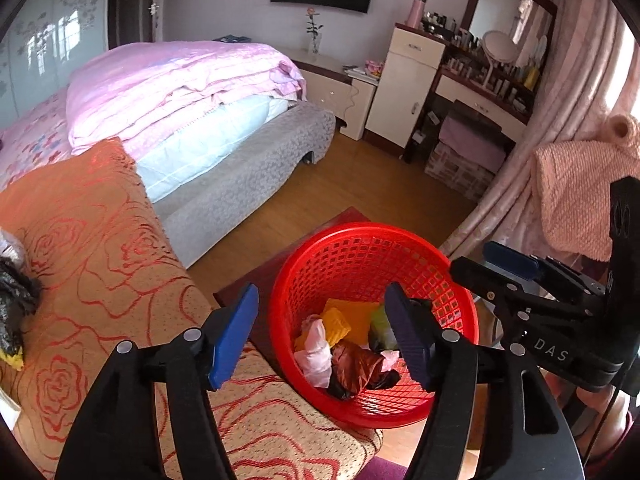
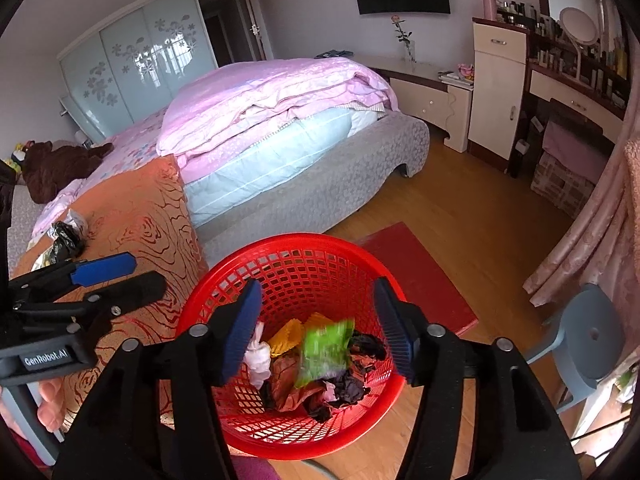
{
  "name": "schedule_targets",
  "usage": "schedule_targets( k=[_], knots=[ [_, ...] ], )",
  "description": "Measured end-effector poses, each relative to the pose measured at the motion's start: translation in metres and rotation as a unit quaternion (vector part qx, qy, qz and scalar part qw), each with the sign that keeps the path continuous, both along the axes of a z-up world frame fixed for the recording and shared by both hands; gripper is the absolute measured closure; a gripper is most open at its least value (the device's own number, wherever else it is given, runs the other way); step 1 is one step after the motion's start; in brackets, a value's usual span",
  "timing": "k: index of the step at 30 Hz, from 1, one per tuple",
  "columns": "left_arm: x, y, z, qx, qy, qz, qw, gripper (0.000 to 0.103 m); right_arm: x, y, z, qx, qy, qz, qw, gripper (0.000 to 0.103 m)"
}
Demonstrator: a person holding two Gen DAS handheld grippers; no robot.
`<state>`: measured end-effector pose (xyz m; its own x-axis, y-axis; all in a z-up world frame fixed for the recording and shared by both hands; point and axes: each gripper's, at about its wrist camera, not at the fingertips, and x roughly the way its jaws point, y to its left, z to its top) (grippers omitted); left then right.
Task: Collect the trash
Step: 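Open both tools to drop the items into the red wastebasket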
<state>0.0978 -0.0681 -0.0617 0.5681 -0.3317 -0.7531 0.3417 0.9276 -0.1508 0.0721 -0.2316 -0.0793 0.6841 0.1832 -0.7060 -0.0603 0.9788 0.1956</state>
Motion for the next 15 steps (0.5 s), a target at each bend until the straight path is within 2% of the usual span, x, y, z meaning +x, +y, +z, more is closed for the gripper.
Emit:
schedule_targets(
  k=[15],
  knots=[
    [-0.018,0.032,0.018,0.015,-0.043,0.048,0.9978,0.039,-0.012,0.015,0.017,-0.012,-0.035,0.008,0.999,0.045]
  ],
)
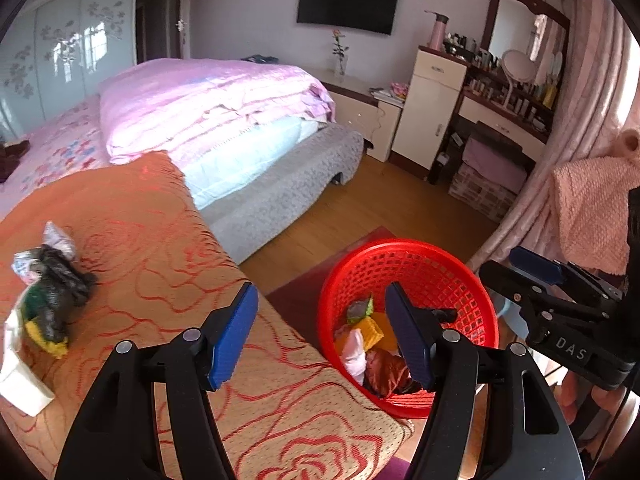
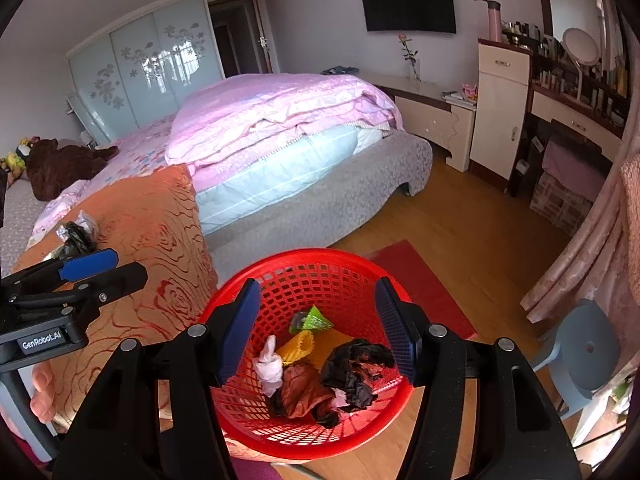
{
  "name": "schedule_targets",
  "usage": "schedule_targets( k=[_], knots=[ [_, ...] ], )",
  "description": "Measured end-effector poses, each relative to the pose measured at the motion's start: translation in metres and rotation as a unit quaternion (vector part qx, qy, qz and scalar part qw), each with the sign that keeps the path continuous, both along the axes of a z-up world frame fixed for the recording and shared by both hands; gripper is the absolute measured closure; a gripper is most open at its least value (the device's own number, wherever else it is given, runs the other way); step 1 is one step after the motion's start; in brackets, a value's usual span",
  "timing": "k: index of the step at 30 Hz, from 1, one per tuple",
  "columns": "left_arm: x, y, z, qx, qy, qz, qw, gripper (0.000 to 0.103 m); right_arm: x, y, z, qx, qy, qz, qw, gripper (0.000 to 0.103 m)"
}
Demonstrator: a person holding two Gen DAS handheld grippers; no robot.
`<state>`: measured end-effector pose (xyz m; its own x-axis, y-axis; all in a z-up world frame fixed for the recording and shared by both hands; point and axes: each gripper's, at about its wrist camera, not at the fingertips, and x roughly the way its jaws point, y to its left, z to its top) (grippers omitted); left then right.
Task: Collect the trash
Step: 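Move both tools back over the bed toward the white paper napkin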
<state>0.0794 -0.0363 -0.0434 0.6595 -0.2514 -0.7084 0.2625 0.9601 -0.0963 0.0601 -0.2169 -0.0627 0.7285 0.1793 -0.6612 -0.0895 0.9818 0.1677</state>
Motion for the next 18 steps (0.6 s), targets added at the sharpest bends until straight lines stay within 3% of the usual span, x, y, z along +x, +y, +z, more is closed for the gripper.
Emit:
schedule_targets(
  k=[6,18],
  knots=[
    [-0.012,0.015,0.013,0.015,-0.024,0.034,0.9990,0.039,-0.008,0.013,0.013,0.006,-0.022,0.010,1.000,0.041],
    [-0.034,0.077,0.036,0.025,-0.052,0.136,0.9890,0.025,-0.020,0.055,0.034,0.013,-0.052,0.035,0.998,0.028]
  ],
)
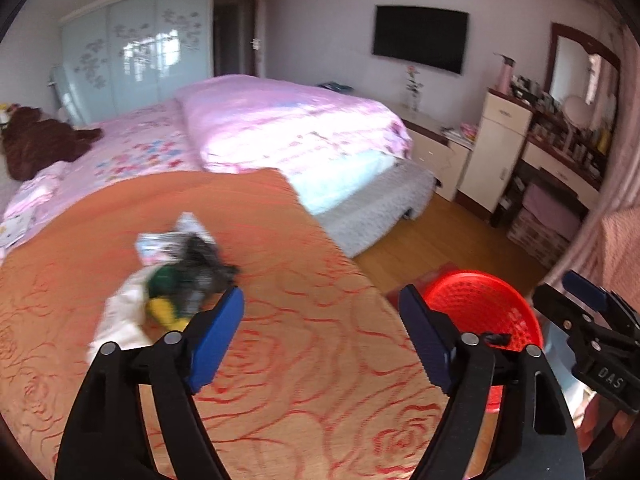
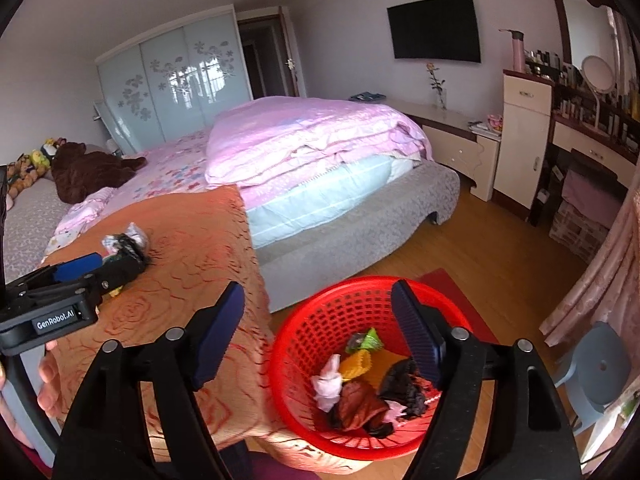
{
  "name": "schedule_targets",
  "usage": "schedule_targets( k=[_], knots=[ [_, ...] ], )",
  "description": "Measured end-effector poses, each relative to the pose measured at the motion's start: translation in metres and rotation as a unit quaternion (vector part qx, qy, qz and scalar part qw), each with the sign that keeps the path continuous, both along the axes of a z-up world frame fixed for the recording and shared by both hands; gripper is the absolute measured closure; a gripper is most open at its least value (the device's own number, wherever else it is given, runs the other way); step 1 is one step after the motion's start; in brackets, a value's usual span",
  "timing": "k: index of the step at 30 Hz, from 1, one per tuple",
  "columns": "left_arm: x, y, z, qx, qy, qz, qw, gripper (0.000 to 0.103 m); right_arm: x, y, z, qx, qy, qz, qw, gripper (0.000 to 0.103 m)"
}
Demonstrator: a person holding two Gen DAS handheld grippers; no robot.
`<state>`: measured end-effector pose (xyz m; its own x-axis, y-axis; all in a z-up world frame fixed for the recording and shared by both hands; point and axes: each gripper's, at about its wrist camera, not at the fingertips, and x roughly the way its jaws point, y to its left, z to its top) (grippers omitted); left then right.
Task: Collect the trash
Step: 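Move both tools back over the bed toward the white paper napkin, then grasp the white napkin with the left tool while the right tool grasps the black bag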
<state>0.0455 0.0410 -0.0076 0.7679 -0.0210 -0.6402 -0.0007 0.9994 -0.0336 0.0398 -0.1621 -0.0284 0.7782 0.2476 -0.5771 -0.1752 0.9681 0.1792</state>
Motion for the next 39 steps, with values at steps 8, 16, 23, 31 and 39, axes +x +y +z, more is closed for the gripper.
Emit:
schedule_targets(
  k=[8,16,23,31,39],
  knots=[
    [-0.033,0.067,0.016,0.038,-0.044,0.116,0.9916,0.015,-0.008,0.030,0.009,-0.003,-0.024,0.029,0.999,0.021],
    [-0.053,0.149,0.024,0.039,-0.033,0.215,0.9752,0.012,-0.010,0.055,0.025,-0.002,-0.052,0.053,0.997,0.014],
    [-0.056,0.157,0.017,0.024,-0.008,0.203,0.9789,0.012,-0.011,0.070,0.030,0.001,-0.057,0.066,0.996,0.014],
    [-0.024,0.129,-0.022,0.041,0.039,0.156,0.9862,0.013,-0.011,0.074,0.017,0.000,-0.035,0.074,0.997,0.014],
    [-0.019,0.139,-0.044,0.022,0.065,0.147,0.9867,0.045,-0.008,0.073,0.009,0.001,-0.025,0.072,0.997,0.014]
  ],
)
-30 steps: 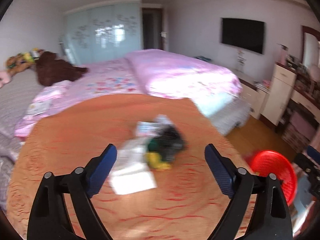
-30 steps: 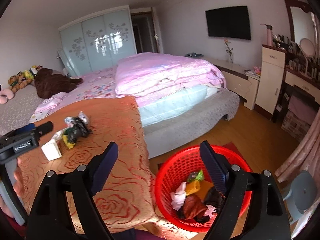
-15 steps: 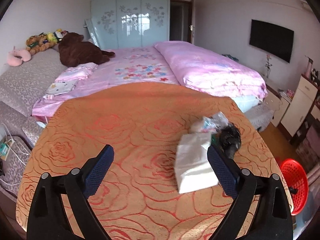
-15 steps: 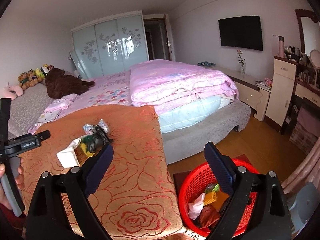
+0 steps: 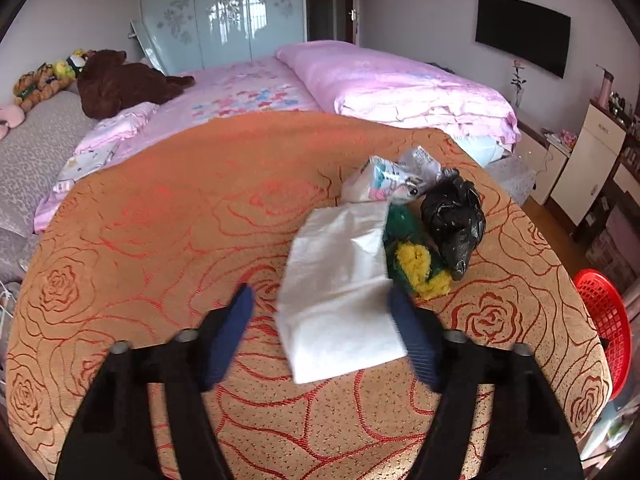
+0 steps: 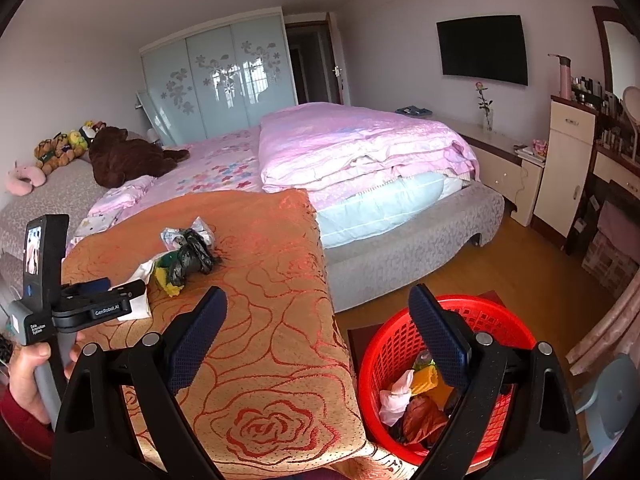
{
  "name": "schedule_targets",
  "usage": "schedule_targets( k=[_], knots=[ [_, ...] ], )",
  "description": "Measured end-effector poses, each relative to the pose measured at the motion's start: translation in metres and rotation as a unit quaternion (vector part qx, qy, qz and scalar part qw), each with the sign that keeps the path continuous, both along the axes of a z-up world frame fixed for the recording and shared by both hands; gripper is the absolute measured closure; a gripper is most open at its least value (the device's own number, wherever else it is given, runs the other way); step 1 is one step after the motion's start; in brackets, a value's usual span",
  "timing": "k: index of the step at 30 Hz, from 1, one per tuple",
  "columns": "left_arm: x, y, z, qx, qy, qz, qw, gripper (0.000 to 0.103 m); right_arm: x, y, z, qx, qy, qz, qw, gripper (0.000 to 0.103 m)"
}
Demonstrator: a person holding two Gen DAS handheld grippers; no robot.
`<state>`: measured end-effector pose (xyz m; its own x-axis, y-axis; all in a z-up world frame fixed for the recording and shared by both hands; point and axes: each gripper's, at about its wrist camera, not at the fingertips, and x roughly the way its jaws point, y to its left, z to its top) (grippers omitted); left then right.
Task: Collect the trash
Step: 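Grasp the white napkin with the left tool while the right tool grasps the black bag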
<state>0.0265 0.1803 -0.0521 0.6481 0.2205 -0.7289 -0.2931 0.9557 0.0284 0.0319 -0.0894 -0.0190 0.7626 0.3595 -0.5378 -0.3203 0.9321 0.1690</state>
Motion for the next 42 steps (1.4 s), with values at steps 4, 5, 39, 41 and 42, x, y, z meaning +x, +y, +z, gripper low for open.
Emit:
schedule_targets(
  k=[4,5,39,41,42],
  knots=[
    [-0.001,0.003,-0.006,-0.011,0.005,-0.006,0.9999,0.072,-0.001,0.007,-0.003,-0.008,0.004,0.008,1.000,0.014],
    [-0.002,0.004,-0.007,-0.014,0.006,-0.006,0.9999,0.079,-0.001,0.008,-0.004,-0.010,0.004,0.010,1.000,0.014],
    [-0.041,0.036,0.034,-0.008,-0.059,0.030,0.9977,0.093,0.086,0.165,-0.035,-0.047,0.090,0.123,0.987,0.050],
    [-0.043,0.037,0.034,-0.008,-0.060,0.031,0.9977,0.093,0.090,0.172,-0.039,-0.047,0.098,0.130,0.986,0.057],
    [-0.043,0.037,0.034,-0.007,-0.061,0.031,0.9977,0.093,0.090,0.174,-0.040,-0.048,0.101,0.132,0.985,0.060]
  ],
)
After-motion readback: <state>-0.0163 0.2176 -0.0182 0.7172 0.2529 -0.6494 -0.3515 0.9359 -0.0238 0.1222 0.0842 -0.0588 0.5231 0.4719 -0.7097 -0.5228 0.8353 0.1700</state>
